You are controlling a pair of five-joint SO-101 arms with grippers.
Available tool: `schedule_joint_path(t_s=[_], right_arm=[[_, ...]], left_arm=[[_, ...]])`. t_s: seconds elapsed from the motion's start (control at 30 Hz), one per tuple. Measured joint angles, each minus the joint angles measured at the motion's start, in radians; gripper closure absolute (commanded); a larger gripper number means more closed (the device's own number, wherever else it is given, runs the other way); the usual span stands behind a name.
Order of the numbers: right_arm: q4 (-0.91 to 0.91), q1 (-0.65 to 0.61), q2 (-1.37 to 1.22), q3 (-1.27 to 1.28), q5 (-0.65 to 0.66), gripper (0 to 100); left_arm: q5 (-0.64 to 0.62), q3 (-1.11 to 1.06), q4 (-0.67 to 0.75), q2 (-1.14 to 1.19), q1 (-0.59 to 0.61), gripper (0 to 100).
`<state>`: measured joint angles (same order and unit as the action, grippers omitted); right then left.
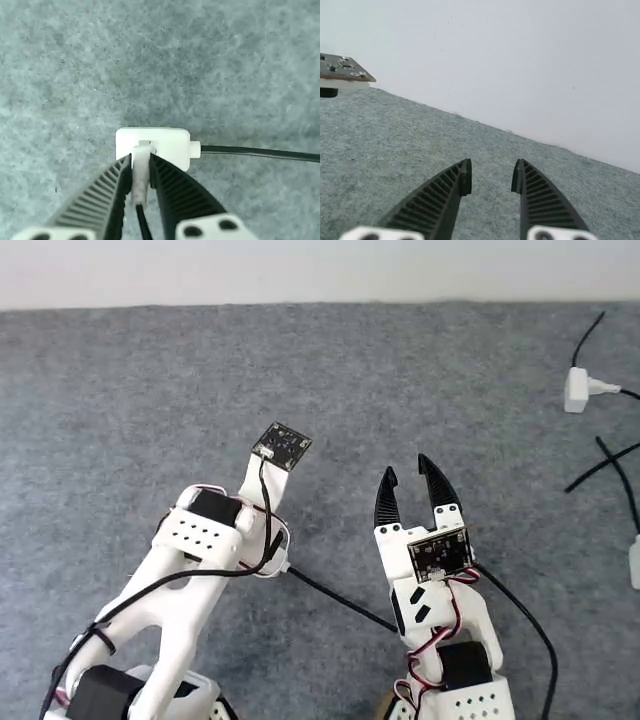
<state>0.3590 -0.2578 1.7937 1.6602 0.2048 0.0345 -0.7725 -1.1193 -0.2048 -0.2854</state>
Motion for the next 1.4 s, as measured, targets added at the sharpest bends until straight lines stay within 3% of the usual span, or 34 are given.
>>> schedule_joint_path(t_s=[0.9, 1.1, 1.4], right_arm=[[0.0, 0.0, 0.0, 0.0, 0.0, 83.7], [0.0, 0.0, 0.0, 0.0, 0.0, 83.7], [0.0, 0.0, 0.0, 0.0, 0.0, 83.7]], left_arm=[[-0.094, -0.031, 0.021, 0.031, -0.002, 99], [-0.109, 0.152, -0.097, 0.203, 0.006, 99], [-0.124, 0.173, -0.115, 0.221, 0.008, 99]])
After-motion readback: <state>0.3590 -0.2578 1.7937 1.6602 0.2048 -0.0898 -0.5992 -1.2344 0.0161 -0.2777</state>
